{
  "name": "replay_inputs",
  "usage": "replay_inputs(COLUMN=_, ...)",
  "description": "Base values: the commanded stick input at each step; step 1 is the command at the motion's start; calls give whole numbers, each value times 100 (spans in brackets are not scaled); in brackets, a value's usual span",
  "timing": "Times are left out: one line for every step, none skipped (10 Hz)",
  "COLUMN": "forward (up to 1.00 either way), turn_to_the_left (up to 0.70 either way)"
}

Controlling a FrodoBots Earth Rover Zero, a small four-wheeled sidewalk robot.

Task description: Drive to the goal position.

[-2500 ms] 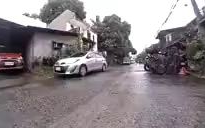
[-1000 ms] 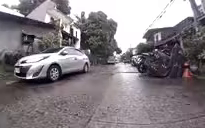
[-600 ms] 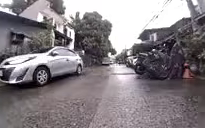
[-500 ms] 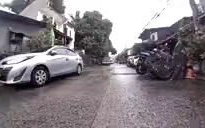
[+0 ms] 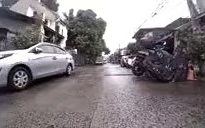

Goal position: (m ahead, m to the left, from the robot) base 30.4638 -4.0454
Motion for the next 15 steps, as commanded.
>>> replay_inputs(forward=100, turn_to_the_left=0)
replay_inputs(forward=100, turn_to_the_left=0)
replay_inputs(forward=100, turn_to_the_left=0)
replay_inputs(forward=100, turn_to_the_left=0)
replay_inputs(forward=100, turn_to_the_left=0)
replay_inputs(forward=100, turn_to_the_left=0)
replay_inputs(forward=100, turn_to_the_left=0)
replay_inputs(forward=100, turn_to_the_left=0)
replay_inputs(forward=100, turn_to_the_left=0)
replay_inputs(forward=100, turn_to_the_left=0)
replay_inputs(forward=100, turn_to_the_left=0)
replay_inputs(forward=100, turn_to_the_left=0)
replay_inputs(forward=100, turn_to_the_left=0)
replay_inputs(forward=100, turn_to_the_left=0)
replay_inputs(forward=100, turn_to_the_left=0)
